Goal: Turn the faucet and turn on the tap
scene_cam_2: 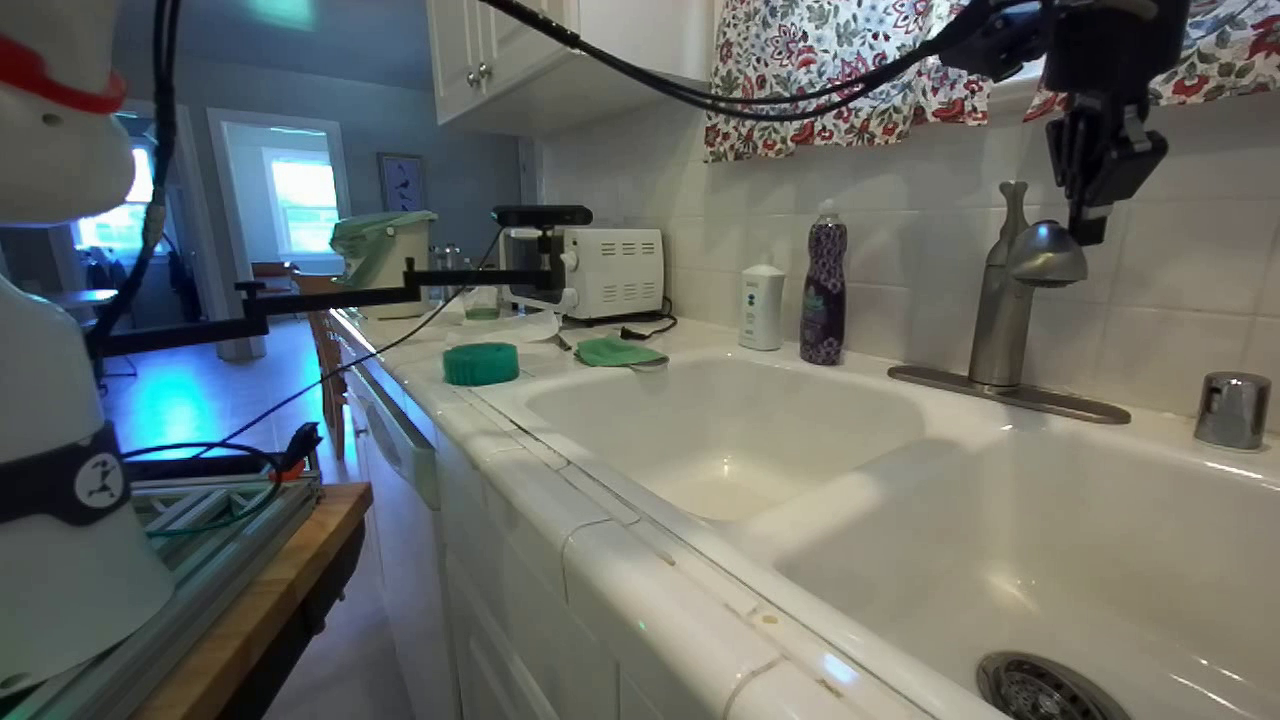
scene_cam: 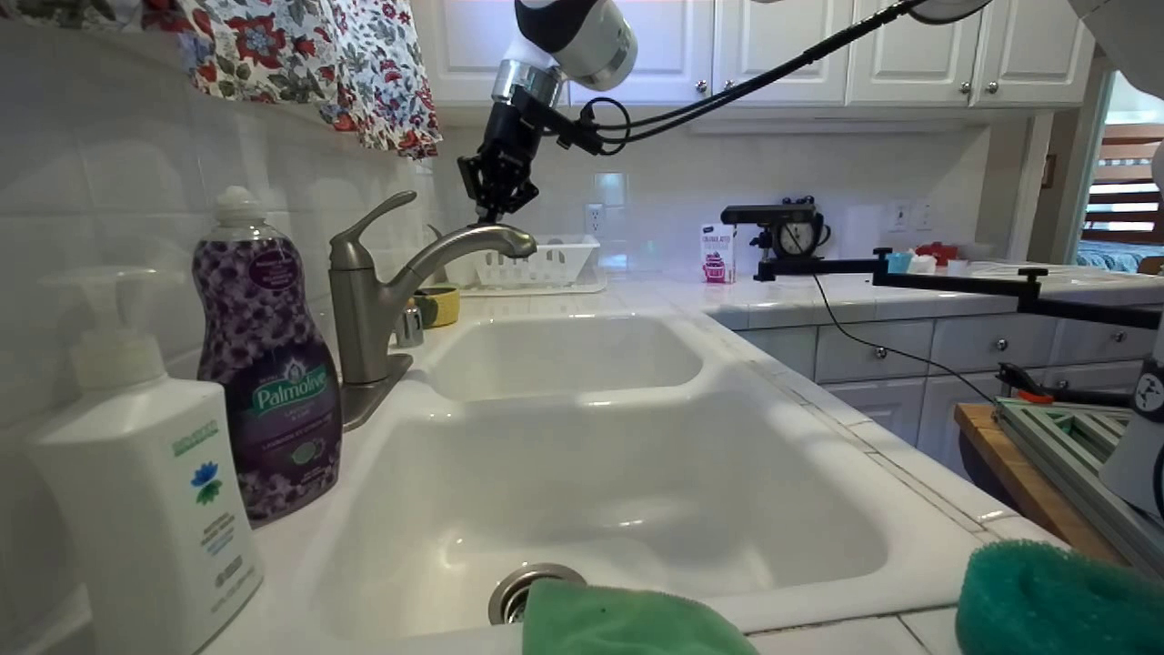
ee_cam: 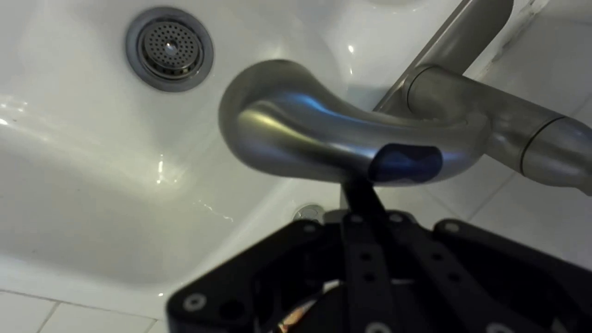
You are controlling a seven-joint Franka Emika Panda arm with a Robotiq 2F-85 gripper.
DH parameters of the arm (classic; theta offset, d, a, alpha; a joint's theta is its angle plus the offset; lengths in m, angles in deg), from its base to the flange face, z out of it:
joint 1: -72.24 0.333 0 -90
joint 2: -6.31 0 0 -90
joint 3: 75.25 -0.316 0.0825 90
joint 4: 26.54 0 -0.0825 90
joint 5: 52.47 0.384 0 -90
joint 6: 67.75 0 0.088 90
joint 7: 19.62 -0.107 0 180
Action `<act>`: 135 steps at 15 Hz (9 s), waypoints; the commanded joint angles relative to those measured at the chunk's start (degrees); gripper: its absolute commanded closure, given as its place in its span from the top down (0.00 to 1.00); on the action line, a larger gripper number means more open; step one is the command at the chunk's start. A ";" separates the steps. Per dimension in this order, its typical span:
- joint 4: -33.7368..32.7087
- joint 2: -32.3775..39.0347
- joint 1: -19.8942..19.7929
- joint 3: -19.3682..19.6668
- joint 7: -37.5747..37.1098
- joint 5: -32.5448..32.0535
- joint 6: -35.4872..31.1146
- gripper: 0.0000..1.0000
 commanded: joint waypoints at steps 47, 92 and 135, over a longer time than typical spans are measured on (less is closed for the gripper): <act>5.91 -6.83 5.66 -0.22 -1.56 -3.00 11.84 0.78; 0.39 -0.16 -1.30 -7.43 7.41 25.40 -7.24 0.05; 3.78 -13.66 4.81 -2.46 2.57 -3.69 19.07 1.00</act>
